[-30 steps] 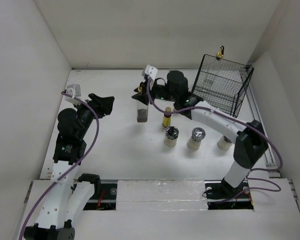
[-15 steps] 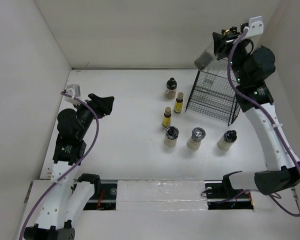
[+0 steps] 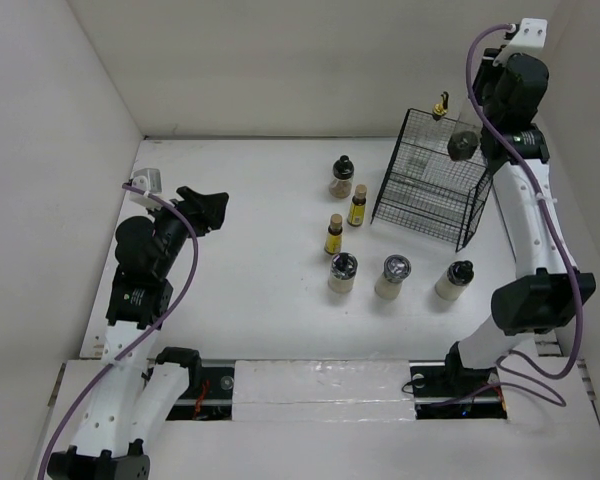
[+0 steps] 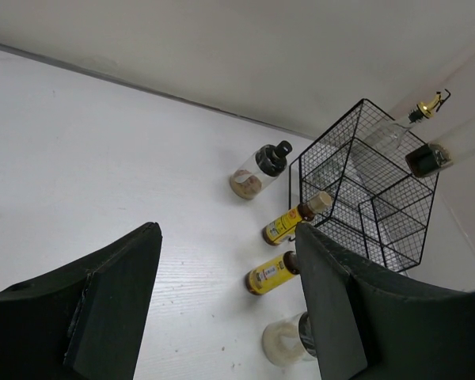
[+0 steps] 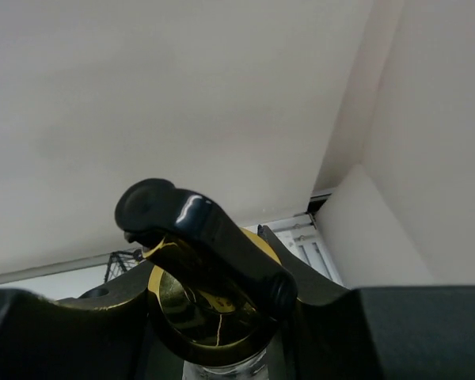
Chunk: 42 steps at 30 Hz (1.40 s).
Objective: Organize the condiment bottles
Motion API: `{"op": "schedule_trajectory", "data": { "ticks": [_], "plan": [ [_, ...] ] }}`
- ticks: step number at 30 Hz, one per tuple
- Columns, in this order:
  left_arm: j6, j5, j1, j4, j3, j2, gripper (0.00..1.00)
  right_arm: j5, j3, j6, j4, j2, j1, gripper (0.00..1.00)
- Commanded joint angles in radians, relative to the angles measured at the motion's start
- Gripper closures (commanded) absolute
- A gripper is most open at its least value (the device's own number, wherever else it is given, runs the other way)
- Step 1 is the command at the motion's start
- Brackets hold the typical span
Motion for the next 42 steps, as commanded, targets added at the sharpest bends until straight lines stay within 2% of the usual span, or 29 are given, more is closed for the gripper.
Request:
{"op": "schedule_trajectory", "data": {
  "ticks": [1,9,12,21,30,37,39,42],
  "plan": [
    [0.003,0.011,0.005,0.035,0.018,-0.003,0.36,0.097,0.124,-0.022,0.121,-0.026,-0.003,1.00],
    [0.003,0.008,0.005,0.046,0.018,0.007,0.36,0.201,0.117,0.000,0.161,0.049,-0.035,1.00],
    [0.003,0.017,0.005,0.046,0.018,0.007,0.36,0.186,0.086,0.012,0.184,0.060,-0.045,1.00],
    [0.003,0.017,0.005,0.046,0.018,0.026,0.36,0.279,-0.058,0.096,0.308,0.060,-0.063,1.00],
    [0.003,0.008,0.005,0.046,0.018,0.026,0.36,0.330,-0.199,0.230,0.308,0.069,-0.072,1.00],
    [0.003,0.008,0.005,0.046,0.018,0.026,0.36,0.290,-0.267,0.285,0.308,0.116,-0.072,0.96],
    [0.003,0.008,0.005,0.046,0.018,0.026,0.35,0.290,-0.290,0.285,0.308,0.127,-0.072,0.92],
    [0.003,0.008,0.005,0.046,0.009,0.026,0.35,0.301,-0.300,0.294,0.308,0.136,-0.072,0.80]
  ]
}}
